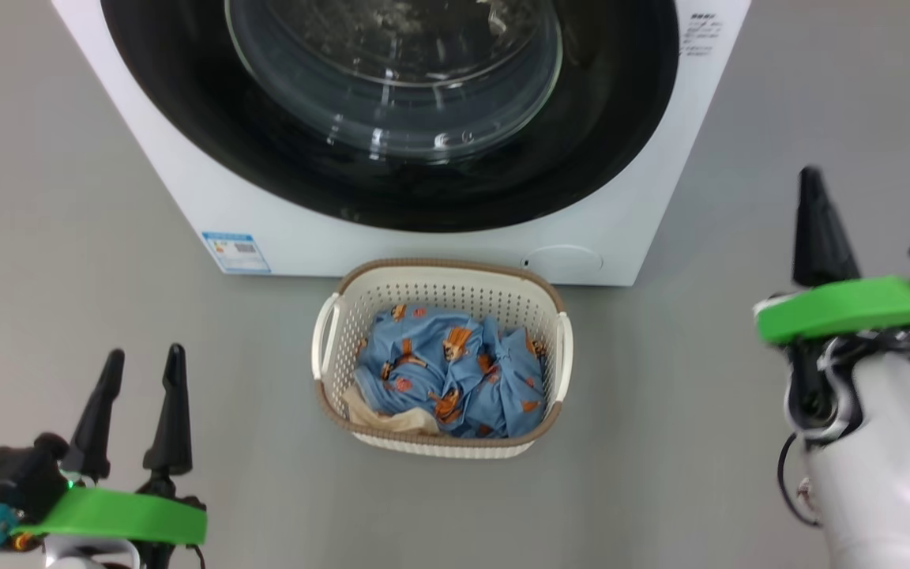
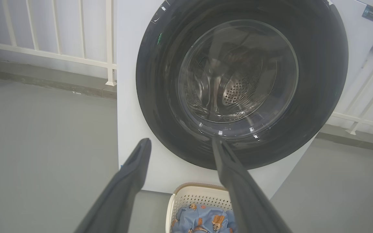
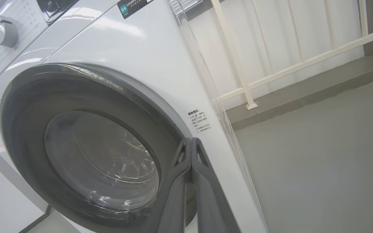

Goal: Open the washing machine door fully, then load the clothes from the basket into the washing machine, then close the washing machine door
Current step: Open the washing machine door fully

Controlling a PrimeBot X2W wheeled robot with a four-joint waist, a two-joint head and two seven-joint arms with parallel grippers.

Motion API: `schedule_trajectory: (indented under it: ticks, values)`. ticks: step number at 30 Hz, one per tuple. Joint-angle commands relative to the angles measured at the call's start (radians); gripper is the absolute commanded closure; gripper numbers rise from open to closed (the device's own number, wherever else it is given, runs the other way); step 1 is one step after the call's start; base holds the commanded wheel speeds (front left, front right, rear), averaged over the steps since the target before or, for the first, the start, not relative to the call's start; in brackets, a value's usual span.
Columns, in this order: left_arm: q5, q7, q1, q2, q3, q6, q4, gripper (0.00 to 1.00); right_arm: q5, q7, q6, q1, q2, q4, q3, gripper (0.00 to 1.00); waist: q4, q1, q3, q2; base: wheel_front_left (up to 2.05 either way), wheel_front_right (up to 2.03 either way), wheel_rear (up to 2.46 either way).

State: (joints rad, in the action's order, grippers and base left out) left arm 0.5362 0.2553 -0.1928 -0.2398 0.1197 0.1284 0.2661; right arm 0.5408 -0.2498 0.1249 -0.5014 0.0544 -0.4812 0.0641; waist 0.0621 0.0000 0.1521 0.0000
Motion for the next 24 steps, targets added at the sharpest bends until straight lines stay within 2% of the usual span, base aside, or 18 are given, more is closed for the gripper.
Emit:
schedule_trajectory:
  ticks: [1,11,18,24]
  values:
    - [0.01,0.006,-0.047,-0.032,-0.032,0.002,-0.03,0.0,0.011,-0.012,0.006,-0.033,0.005,0.019,-0.017,1.0,0.013,0.0,0.019,0.0,0.0,0.0,0.0]
    - [0.047,0.006,-0.071,-0.062,-0.02,0.002,-0.058,0.0,0.241,0.011,0.006,-0.179,0.079,-0.039,-0.007,1.0,0.044,0.0,0.099,0.0,0.0,0.0,0.0]
    - [0.057,0.006,-0.085,-0.075,-0.026,0.002,-0.067,0.0,0.391,0.095,0.006,-0.283,0.112,-0.041,0.0,1.0,0.065,0.0,0.154,0.0,0.0,0.0,0.0]
    - [0.062,0.006,-0.1,-0.076,-0.026,0.002,-0.092,0.0,0.51,0.177,0.006,-0.369,0.129,-0.097,0.026,1.0,0.081,0.0,0.189,0.0,0.0,0.0,0.0]
